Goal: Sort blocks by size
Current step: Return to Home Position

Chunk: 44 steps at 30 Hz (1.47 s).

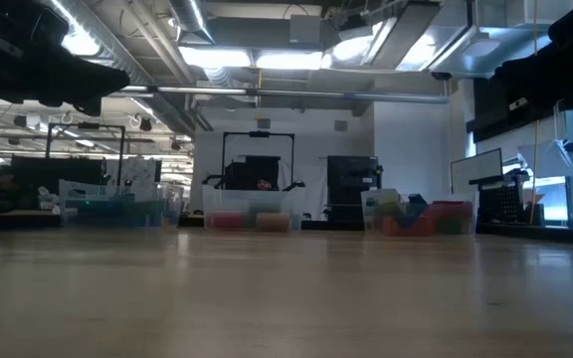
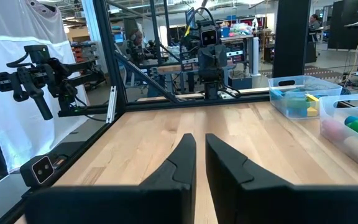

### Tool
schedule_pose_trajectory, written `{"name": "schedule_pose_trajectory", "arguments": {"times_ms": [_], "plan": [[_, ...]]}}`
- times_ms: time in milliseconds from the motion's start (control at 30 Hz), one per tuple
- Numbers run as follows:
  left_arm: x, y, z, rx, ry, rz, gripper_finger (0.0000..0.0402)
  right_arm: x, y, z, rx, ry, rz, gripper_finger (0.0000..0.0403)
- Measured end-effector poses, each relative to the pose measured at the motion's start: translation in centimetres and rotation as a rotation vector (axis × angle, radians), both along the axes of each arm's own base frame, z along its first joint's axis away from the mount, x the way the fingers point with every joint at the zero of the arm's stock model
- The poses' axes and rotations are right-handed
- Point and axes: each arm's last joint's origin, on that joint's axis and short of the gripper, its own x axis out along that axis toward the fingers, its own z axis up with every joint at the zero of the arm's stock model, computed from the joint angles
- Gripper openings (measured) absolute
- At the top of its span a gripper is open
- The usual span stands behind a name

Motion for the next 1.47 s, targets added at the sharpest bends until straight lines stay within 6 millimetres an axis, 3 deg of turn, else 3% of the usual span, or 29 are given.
{"name": "schedule_pose_trajectory", "arguments": {"times_ms": [1467], "plan": [[0.00,0.00,0.00,0.000,0.000,0.000,0.0024,0.00,-0.10,0.06,0.002,-0.002,-0.035,0.0033]]}}
